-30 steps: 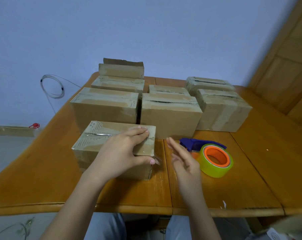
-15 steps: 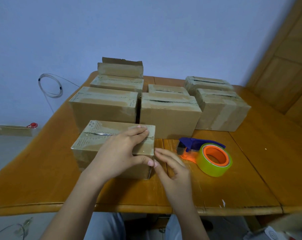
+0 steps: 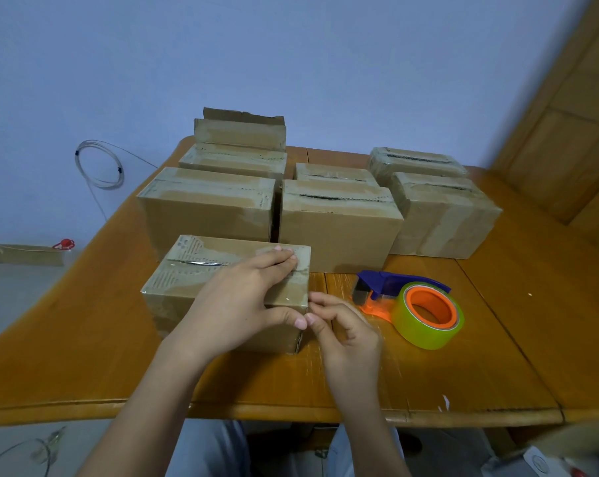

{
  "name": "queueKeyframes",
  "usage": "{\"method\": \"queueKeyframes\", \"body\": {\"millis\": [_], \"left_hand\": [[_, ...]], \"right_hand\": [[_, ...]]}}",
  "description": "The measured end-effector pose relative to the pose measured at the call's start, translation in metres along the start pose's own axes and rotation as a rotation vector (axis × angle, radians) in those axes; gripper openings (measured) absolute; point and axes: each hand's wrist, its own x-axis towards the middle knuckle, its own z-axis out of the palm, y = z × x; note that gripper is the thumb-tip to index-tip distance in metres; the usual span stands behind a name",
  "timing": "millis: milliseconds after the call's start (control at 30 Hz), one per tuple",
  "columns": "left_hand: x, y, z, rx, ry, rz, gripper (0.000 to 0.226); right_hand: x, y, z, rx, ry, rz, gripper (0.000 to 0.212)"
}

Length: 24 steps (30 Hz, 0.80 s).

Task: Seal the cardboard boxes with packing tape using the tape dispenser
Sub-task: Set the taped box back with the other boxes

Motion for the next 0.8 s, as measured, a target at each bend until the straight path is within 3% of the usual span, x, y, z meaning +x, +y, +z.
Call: {"method": "queueKeyframes", "body": {"millis": [300, 500, 600, 700, 800], "left_hand": [[0.000, 0.000, 0.001, 0.019, -0.007, 0.015, 0.114], [-0.002, -0.002, 0.004, 0.028, 0.042, 0.050, 0.108], [-0.001, -0.001, 0.003, 0.018, 0.018, 0.032, 0.110], [0.000, -0.001, 0.001, 0.018, -0.019, 0.022, 0.114], [0.000, -0.002, 0.001, 0.003, -0.013, 0.034, 0.114]], "right_hand": [[0.020, 0.008, -0.013, 0.009, -0.193, -0.001, 0.012], [0.034, 0.007, -0.013, -0.029, -0.181, -0.002, 0.009], [0.051, -0.003, -0.012, -0.075, -0.212, -0.064, 0.015], [0.057, -0.005, -0.023, 0.017, -0.226, 0.030, 0.021], [0.053, -0.004, -0.037, 0.028, -0.395, 0.116, 0.038]]}}
